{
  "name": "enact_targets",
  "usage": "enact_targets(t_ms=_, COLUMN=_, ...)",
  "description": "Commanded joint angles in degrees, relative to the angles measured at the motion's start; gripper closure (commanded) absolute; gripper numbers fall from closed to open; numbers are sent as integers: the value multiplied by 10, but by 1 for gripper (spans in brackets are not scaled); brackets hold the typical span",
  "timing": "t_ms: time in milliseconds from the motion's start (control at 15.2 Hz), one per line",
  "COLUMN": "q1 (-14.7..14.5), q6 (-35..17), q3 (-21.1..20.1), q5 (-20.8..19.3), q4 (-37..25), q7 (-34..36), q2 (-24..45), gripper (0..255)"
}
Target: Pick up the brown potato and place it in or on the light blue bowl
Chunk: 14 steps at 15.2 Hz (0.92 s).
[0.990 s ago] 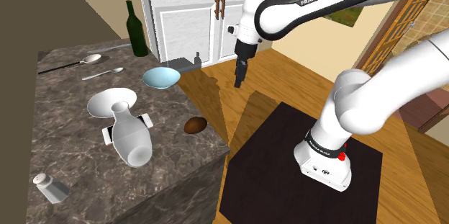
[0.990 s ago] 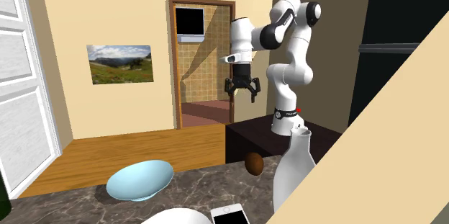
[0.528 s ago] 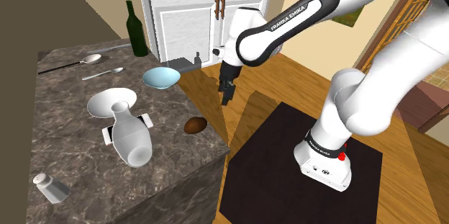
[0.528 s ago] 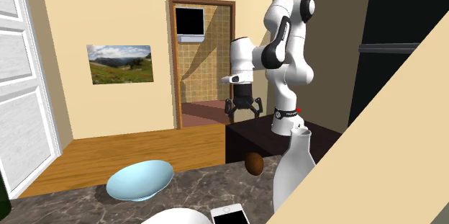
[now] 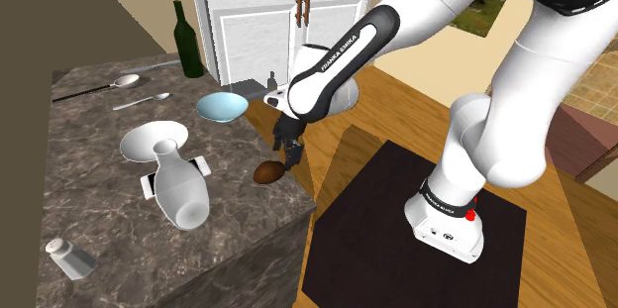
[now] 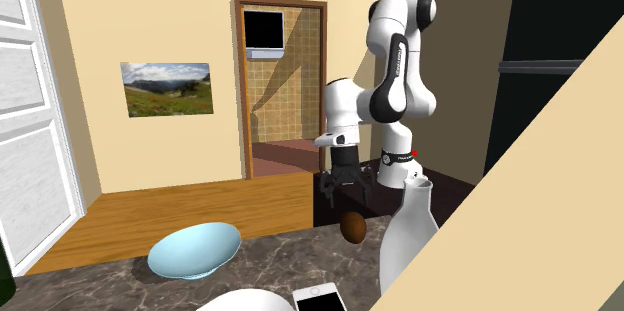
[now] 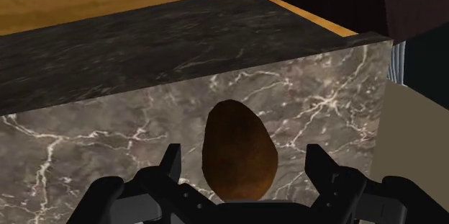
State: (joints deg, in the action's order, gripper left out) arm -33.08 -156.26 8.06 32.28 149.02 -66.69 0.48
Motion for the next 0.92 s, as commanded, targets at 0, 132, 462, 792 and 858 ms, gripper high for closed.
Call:
enact_targets(t_ms=0, q1=-6, q6=-14, q3=-7, q5=38, q4=-11, q7=-42, q2=26, gripper=0)
enact_targets(t_ms=132, q1=-6, q6=-26, q3=-14, q5=62, q4=-17, q7=-60, q2=46, gripper=0)
enact_targets(t_ms=462, q1=-4, q6=-50, q3=-32, q5=117, q4=-33, q7=-102, q2=90, gripper=0)
enact_targets(t_ms=792, q1=-4, q6=-50, q3=-32, q5=117, q4=-33, q7=-102, q2=90, gripper=0)
enact_targets(t_ms=858, q1=-4, q6=-50, q3=-32, q5=117, q4=-33, q7=-102, q2=90, gripper=0)
